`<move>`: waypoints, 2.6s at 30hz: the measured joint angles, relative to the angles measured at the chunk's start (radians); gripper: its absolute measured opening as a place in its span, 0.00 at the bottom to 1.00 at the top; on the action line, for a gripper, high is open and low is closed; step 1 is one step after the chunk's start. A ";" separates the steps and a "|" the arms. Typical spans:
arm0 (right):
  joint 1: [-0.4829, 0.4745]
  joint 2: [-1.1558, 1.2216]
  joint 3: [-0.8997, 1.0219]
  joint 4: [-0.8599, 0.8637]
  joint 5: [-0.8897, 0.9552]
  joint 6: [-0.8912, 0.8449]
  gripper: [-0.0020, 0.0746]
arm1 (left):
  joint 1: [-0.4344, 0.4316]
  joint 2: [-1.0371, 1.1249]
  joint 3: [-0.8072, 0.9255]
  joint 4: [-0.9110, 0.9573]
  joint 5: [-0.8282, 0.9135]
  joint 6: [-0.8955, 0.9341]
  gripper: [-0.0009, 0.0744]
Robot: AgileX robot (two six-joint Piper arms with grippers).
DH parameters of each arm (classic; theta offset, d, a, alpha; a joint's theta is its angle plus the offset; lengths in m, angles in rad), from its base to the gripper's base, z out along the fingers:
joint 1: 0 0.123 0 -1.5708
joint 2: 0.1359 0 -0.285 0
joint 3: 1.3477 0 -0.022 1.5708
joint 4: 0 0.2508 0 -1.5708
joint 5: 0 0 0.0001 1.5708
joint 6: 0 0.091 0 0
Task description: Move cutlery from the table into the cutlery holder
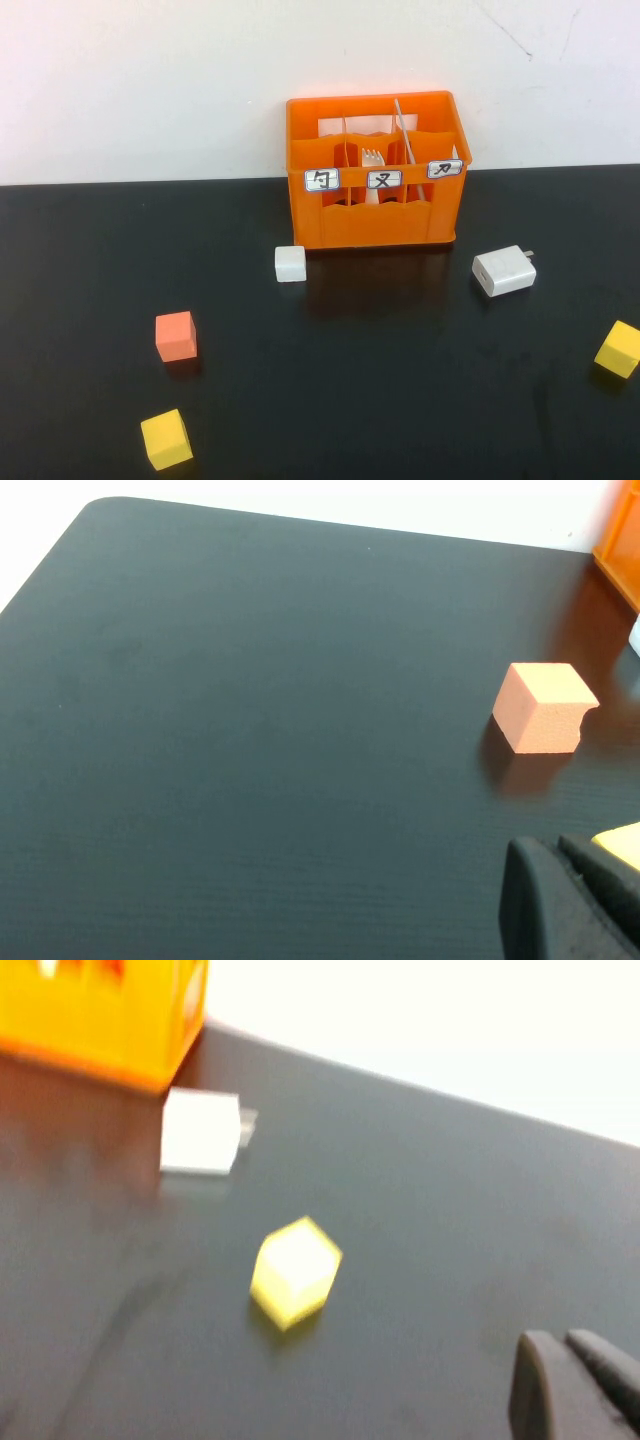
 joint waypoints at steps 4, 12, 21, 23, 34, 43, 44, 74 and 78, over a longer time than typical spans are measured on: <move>-0.068 -0.079 0.074 0.000 -0.175 0.000 0.02 | 0.000 0.000 0.000 0.000 0.000 0.000 0.01; -0.115 -0.105 0.225 0.014 -0.376 0.057 0.02 | 0.000 0.000 0.000 0.000 0.000 0.000 0.01; -0.215 -0.105 0.316 0.071 -0.459 0.086 0.02 | 0.000 0.000 0.000 0.000 0.000 0.000 0.01; -0.230 -0.105 0.316 0.074 -0.466 0.086 0.02 | 0.000 0.000 0.000 0.000 0.000 0.000 0.01; -0.232 -0.105 0.316 0.067 -0.480 0.072 0.02 | 0.000 0.000 0.000 0.000 0.000 0.000 0.01; -0.232 -0.105 0.316 0.237 -0.434 -0.199 0.02 | -0.001 0.000 0.000 0.000 0.000 0.000 0.01; -0.232 -0.105 0.320 0.237 -0.411 -0.209 0.02 | -0.001 0.000 0.000 0.000 0.000 0.000 0.01; -0.248 -0.105 0.373 0.213 -0.295 -0.094 0.02 | -0.001 0.000 0.000 0.000 0.002 0.002 0.01; -0.249 -0.105 0.371 0.213 -0.284 -0.060 0.02 | -0.001 0.000 0.000 0.000 0.002 0.002 0.01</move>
